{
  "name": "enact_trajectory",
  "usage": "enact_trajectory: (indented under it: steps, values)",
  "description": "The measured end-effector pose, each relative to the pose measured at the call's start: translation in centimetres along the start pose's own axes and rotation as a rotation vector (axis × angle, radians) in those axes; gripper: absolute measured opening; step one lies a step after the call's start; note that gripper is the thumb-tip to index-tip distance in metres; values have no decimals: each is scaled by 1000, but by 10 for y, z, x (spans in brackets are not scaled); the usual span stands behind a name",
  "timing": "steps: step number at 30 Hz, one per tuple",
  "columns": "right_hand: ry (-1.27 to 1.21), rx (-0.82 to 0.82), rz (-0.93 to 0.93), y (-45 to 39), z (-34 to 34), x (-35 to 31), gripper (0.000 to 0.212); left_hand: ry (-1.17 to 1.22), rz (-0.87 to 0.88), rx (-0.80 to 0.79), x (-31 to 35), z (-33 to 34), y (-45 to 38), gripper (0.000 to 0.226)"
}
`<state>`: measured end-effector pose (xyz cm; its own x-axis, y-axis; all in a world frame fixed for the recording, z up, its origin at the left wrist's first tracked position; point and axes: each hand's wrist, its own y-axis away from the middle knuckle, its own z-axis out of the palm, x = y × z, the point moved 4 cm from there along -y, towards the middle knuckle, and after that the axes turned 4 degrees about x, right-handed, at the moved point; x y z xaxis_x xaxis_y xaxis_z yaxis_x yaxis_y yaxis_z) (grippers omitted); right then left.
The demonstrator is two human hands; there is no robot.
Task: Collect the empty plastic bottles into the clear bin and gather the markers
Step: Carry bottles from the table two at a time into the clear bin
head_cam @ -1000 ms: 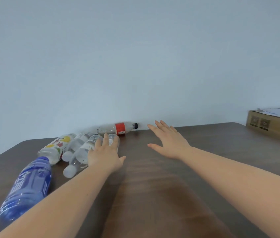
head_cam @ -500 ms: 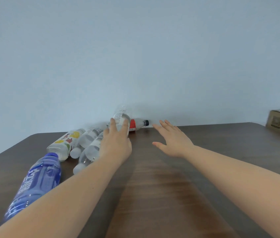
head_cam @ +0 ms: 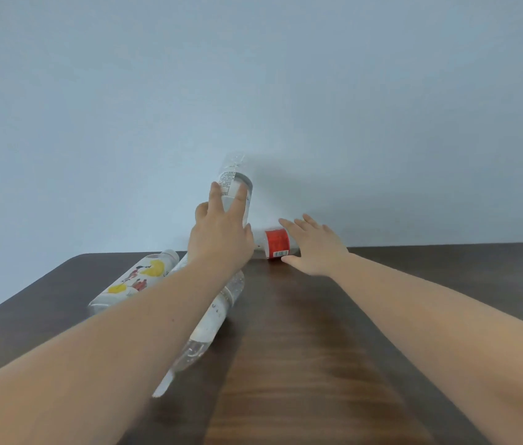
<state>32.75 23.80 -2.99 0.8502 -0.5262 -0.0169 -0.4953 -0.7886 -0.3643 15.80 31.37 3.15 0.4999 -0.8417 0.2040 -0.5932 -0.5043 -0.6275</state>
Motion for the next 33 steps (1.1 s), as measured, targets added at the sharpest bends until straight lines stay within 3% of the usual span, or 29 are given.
enact_trajectory:
  steps: [7, 12, 16, 29, 33]
  values:
    - [-28, -78, 52, -48, 33, 12, 80, -23, -62, -18, -27, 21, -23, 64]
    - [-170, -84, 152, -30, 42, 27, 83, -27, -47, -47, -27, 26, -23, 64]
    - [-147, -63, 237, 0, 32, 55, 79, -1, -42, -60, -16, 22, -24, 64]
    - [-106, 207, 531, 147, -93, 124, 67, 96, 113, -101, 95, -10, 22, 64]
    - [-232, 410, 611, 207, -149, 138, 60, 175, 192, -94, 158, -32, 43, 63]
